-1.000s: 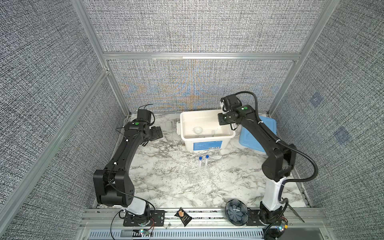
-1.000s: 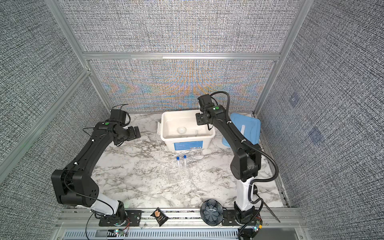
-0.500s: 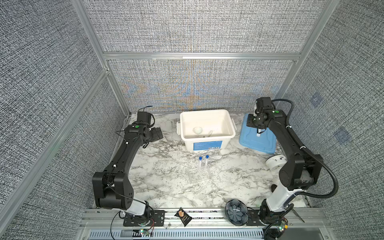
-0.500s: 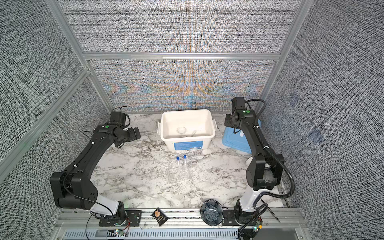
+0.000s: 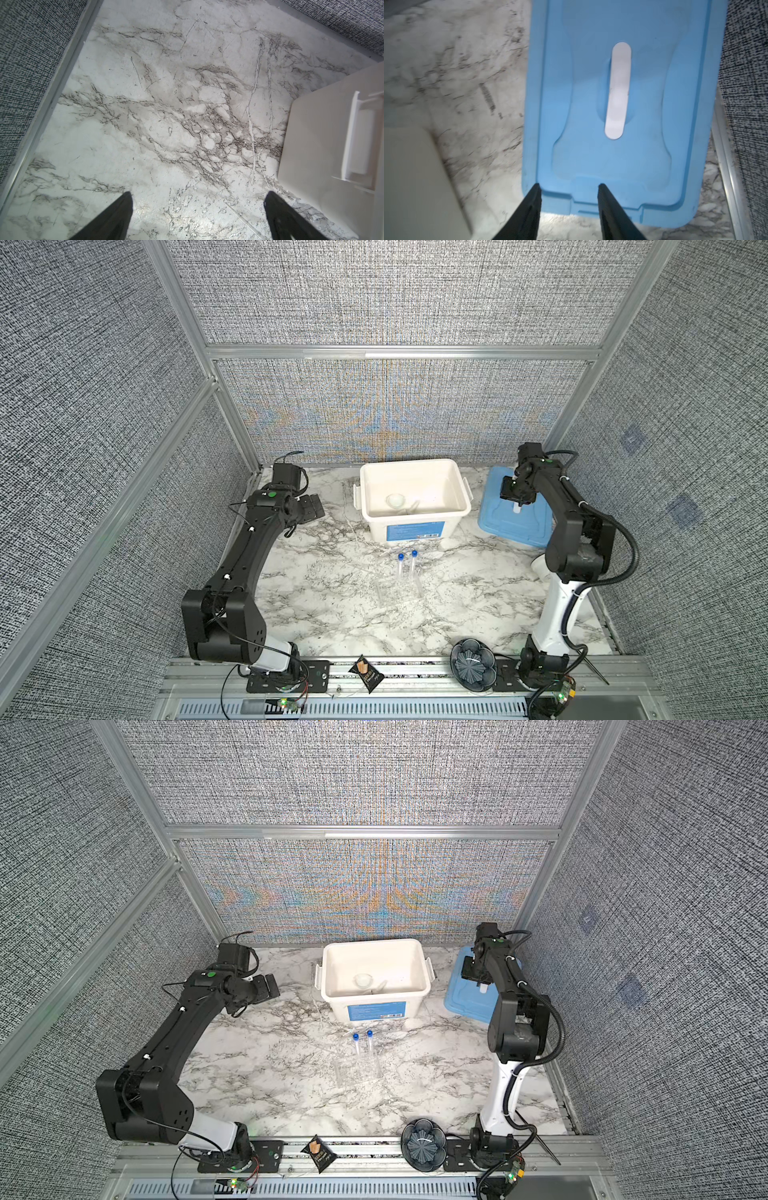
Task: Organize the chemistry lab equipment
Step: 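Move the right gripper over the blue lid's white handle and lower it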
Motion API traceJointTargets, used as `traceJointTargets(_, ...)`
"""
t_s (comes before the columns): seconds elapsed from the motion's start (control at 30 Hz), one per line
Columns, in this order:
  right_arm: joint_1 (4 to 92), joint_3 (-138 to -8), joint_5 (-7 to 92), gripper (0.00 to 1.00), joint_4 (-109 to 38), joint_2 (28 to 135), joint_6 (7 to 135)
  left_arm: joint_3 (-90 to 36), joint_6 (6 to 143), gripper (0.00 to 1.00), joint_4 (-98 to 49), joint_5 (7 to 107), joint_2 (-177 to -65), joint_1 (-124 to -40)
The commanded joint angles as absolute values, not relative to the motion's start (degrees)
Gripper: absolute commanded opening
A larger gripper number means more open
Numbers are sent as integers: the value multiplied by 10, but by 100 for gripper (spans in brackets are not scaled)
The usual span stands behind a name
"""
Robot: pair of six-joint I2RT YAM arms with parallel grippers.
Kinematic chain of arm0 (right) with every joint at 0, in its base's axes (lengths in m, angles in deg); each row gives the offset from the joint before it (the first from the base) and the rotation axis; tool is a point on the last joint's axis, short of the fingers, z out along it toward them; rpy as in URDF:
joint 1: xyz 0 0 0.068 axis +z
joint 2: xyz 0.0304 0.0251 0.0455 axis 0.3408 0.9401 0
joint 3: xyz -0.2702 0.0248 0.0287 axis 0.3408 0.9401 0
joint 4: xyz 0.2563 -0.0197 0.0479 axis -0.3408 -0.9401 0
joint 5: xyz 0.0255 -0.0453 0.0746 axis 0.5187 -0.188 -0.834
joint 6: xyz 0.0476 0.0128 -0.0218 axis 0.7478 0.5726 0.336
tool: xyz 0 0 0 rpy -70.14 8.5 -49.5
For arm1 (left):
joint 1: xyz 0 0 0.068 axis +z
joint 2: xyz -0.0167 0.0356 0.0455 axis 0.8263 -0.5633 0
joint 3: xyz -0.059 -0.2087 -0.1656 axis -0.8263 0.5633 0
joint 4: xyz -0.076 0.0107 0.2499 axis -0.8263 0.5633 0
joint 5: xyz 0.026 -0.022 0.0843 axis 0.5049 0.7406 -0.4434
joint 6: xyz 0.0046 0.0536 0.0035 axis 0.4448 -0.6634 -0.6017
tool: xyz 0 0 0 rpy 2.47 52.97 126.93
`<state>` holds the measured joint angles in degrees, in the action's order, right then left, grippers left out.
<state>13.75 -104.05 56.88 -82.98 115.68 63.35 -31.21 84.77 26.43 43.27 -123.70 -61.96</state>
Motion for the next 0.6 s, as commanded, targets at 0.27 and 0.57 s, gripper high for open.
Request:
traceJointTargets(0.27, 96, -1166, 603, 50, -874, 1284, 606, -308, 861, 99, 297, 408, -1237, -619)
traceJointTargets(0.57, 92, -1215, 574, 52, -892, 1342, 594, -308, 871, 99, 302, 413, -1239, -619)
